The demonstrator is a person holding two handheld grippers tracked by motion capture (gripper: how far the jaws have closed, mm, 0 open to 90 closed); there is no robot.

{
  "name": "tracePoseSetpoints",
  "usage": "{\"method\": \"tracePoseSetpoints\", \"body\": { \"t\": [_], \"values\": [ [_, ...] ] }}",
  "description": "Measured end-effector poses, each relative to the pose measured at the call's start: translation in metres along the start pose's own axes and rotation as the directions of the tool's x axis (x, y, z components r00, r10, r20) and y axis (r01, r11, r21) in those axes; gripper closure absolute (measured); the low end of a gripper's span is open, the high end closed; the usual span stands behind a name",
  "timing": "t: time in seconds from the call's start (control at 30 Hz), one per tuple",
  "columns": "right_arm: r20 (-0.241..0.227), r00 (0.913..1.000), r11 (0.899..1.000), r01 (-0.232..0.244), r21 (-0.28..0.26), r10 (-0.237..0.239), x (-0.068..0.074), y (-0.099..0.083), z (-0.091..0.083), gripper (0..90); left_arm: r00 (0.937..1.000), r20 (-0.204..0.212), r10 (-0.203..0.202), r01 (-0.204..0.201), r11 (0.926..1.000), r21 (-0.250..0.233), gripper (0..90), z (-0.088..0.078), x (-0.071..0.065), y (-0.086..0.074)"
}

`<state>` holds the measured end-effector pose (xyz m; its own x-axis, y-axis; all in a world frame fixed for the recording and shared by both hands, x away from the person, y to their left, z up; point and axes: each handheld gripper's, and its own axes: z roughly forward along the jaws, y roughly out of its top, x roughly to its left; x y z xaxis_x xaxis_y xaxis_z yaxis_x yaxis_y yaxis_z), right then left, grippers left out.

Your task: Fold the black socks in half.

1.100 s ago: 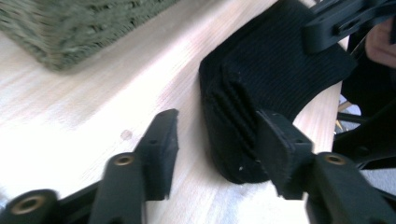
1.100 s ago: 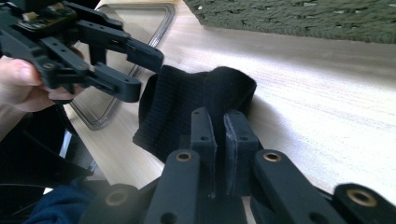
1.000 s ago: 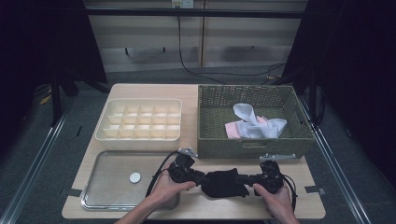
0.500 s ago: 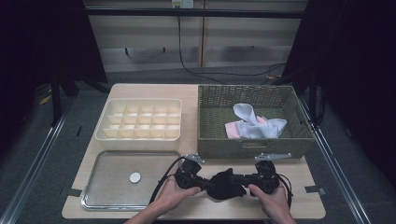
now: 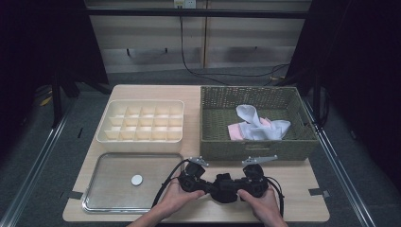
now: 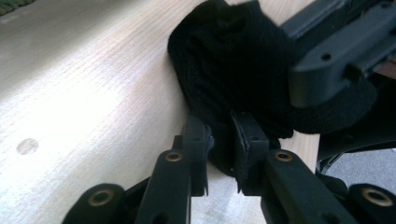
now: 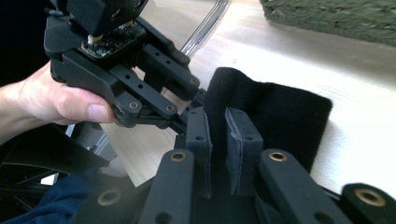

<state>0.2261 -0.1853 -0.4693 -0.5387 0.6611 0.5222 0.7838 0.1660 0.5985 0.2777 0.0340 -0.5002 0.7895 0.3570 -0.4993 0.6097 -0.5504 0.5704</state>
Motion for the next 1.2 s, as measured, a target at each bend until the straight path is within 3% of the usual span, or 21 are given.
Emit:
{"method": "tracePoseSetpoints", "body": {
  "t": [0.2, 0.33, 0.6, 0.67, 0.73, 0.9, 0.97, 1.03, 1.07, 1.1, 1.2],
  "values": [
    [-0.011, 0.9999, 1.000, 0.008, 0.012, -0.008, 0.001, -0.003, 0.006, 79.3, 0.9999, -0.017, 0.004, -0.004, 1.0000, -0.001, 70.6, -0.004, 0.003, -0.002],
    [-0.009, 0.9999, 1.000, 0.005, 0.012, -0.005, -0.001, -0.003, 0.009, 79.9, 0.9996, -0.020, -0.019, 0.019, 0.9997, -0.014, 68.3, -0.013, 0.008, -0.002],
    [0.011, 0.9998, 1.000, 0.014, 0.022, -0.015, -0.001, -0.005, 0.017, 81.9, 0.9982, -0.028, -0.052, 0.049, 0.9930, -0.108, 69.3, -0.036, 0.017, 0.004],
    [0.009, 0.9999, 1.000, 0.014, 0.023, -0.014, -0.001, -0.006, 0.019, 82.1, 0.9990, -0.023, -0.038, 0.035, 0.9910, -0.129, 64.0, -0.041, 0.017, 0.008],
    [0.005, 0.9999, 1.000, 0.010, 0.019, -0.010, -0.001, -0.006, 0.019, 82.1, 0.9992, -0.002, -0.039, 0.039, 0.9875, -0.153, 60.4, -0.041, 0.015, 0.010],
    [0.003, 0.9999, 1.000, 0.012, 0.013, -0.012, 0.000, -0.006, 0.019, 81.3, 0.9988, 0.017, -0.046, 0.047, 0.9896, -0.136, 58.3, -0.031, 0.014, 0.012],
    [0.003, 0.9999, 1.000, 0.015, 0.011, -0.015, 0.000, -0.006, 0.018, 80.5, 0.9963, 0.050, -0.070, 0.077, 0.9874, -0.139, 61.5, -0.028, 0.016, 0.012],
    [-0.001, 0.9999, 1.000, 0.016, 0.016, -0.016, 0.001, -0.006, 0.017, 80.1, 0.9873, 0.100, -0.124, 0.138, 0.9798, -0.145, 65.5, -0.027, 0.020, 0.010],
    [0.001, 0.9999, 1.000, 0.016, 0.015, -0.016, 0.001, -0.006, 0.016, 79.6, 0.9869, 0.105, -0.122, 0.137, 0.9793, -0.149, 69.6, -0.026, 0.020, 0.009],
    [0.001, 0.9999, 1.000, 0.015, 0.014, -0.015, 0.001, -0.006, 0.016, 78.7, 0.9912, 0.085, -0.101, 0.113, 0.9835, -0.142, 72.4, -0.026, 0.020, 0.008],
    [0.001, 0.9998, 1.000, 0.018, 0.012, -0.018, 0.004, -0.005, 0.015, 72.9, 0.9946, 0.059, -0.085, 0.092, 0.9861, -0.138, 79.9, -0.026, 0.017, 0.009]
  ]
}}
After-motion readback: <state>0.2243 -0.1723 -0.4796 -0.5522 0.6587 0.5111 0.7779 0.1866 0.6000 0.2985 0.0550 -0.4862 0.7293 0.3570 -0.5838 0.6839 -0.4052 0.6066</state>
